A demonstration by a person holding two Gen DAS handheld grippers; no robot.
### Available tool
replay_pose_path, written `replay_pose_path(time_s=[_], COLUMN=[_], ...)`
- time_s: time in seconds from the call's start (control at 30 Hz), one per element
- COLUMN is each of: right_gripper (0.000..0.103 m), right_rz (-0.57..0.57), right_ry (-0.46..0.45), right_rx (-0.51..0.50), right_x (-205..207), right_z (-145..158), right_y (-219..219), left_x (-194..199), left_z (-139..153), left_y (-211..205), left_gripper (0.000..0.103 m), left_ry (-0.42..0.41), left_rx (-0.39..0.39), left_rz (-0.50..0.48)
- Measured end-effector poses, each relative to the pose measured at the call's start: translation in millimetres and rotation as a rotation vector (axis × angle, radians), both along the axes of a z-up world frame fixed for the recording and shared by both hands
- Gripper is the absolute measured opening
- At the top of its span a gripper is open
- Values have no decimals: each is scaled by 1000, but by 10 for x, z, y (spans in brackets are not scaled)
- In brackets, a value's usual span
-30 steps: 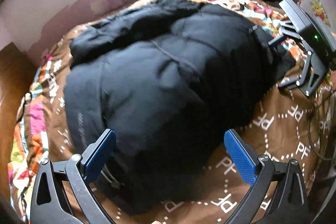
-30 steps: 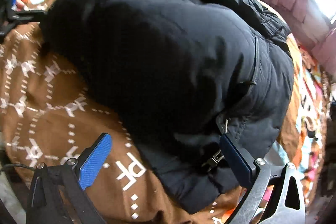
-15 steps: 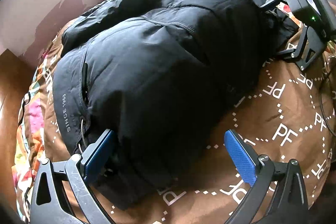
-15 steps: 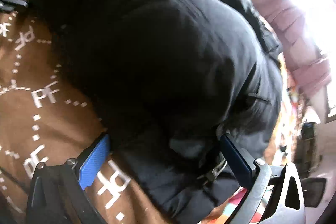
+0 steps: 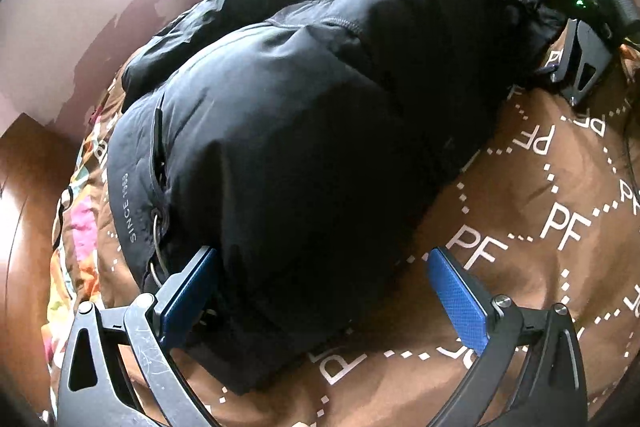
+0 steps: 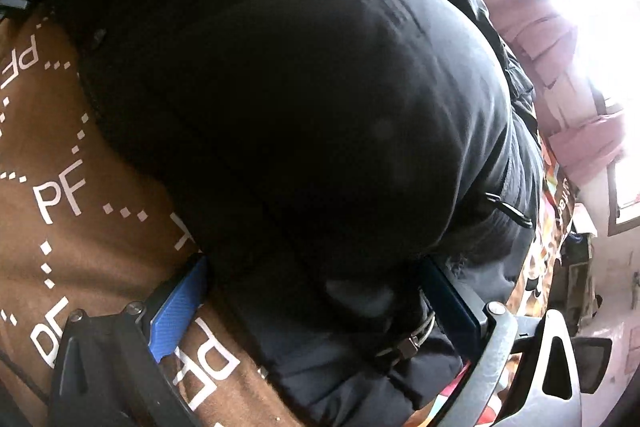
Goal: Fold large clothes
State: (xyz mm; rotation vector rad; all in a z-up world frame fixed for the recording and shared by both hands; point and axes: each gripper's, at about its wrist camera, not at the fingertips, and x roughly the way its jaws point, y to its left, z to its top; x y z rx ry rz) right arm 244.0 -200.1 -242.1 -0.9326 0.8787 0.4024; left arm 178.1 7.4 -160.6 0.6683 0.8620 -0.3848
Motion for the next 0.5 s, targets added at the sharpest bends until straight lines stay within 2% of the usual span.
replay_pose_path(time_s=[0.07,0.13,0.2,0.23,0.3,0.4,0.5], right_gripper=[99,89,70,67,48,30,24], right_rz=[0,23,38,38,26,13,14], right_ry=[-27,-55,-58,-60,-78,-109,-136], right_rx=[4,-7,-12,-15,-4,68,150], right_x=[-16,-74,-114,-107,-72,-62,-78], right_z=[10,3,-8,-3,37,200,427], right_y=[-7,34,64,65,39,-17,-61], left_x=[11,19,15,10,-6,-56,-149], left_z=[-3,1,7,13,31,81,130], left_y=[12,16,20,20,26,26,-21], left_gripper=[102,102,102,102,102,102,102], left_ry=[0,1,0,-1,-2,-7,-27], left_rx=[-3,-7,-9,-9,-16,-39,-48], left_rz=[4,5,6,6,1,-18,-71])
